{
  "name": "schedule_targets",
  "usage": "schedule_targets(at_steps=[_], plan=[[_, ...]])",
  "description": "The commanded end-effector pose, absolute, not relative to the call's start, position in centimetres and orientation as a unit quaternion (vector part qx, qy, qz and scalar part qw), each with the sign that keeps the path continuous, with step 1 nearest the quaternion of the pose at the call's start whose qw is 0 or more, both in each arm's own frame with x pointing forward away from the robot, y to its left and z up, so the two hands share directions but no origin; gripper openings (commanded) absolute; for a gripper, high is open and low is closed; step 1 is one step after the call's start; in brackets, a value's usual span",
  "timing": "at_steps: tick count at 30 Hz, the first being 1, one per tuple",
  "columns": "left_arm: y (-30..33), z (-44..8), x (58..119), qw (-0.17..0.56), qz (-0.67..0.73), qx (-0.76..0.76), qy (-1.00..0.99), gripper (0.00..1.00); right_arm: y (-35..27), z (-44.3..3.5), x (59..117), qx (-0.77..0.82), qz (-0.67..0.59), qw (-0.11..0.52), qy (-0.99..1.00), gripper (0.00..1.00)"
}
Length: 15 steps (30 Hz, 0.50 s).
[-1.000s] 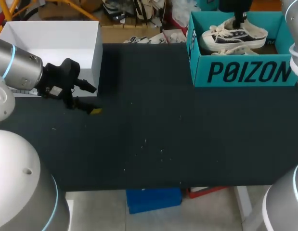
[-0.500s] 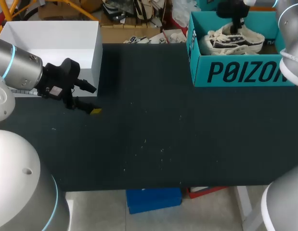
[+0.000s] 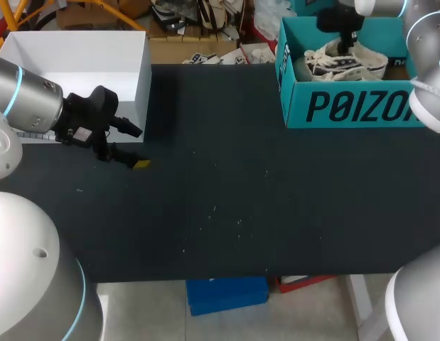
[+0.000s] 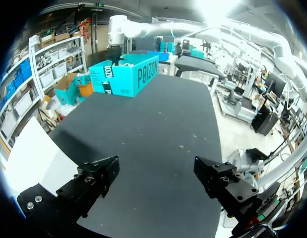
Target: Take the shoe out of the shoebox, open the shoe tongue, remove and reinsert the insole, then place the shoe into the shoebox
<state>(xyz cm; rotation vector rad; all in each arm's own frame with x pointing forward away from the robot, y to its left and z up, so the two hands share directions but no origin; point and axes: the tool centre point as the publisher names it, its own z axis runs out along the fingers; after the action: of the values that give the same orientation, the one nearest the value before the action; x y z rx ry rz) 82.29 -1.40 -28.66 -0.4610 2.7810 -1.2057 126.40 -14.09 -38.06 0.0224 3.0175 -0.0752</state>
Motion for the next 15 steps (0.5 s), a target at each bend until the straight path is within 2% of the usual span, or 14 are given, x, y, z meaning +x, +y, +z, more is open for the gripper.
schedule_targets(at_steps=[1, 2, 3, 4, 5, 15], plan=[[-1.5, -28.7, 82.2, 0.038, -0.391, -0.151, 0.907, 1.0, -14.1, -38.5, 127.5, 0.006, -0.026, -0.003, 1.0, 0.0], [-1.5, -28.7, 82.2, 0.038, -0.391, -0.151, 0.907, 1.0, -14.1, -38.5, 127.5, 0.005, -0.026, -0.004, 1.0, 0.0], [-1.5, -28.7, 82.2, 0.038, -0.391, -0.151, 0.907, 1.0, -14.1, -38.4, 127.4, 0.005, -0.025, -0.005, 1.0, 0.32], [-1.5, -28.7, 82.2, 0.038, -0.391, -0.151, 0.907, 1.0, -14.2, -38.3, 127.3, 0.005, -0.025, -0.006, 1.0, 0.74], [-1.5, -28.7, 82.2, 0.038, -0.391, -0.151, 0.907, 1.0, -14.3, -38.2, 127.1, 0.008, -0.024, -0.008, 1.0, 1.0], [-1.5, -28.7, 82.2, 0.038, -0.391, -0.151, 0.907, 1.0, -15.2, -34.7, 125.2, 0.035, -0.039, -0.011, 0.999, 1.0]])
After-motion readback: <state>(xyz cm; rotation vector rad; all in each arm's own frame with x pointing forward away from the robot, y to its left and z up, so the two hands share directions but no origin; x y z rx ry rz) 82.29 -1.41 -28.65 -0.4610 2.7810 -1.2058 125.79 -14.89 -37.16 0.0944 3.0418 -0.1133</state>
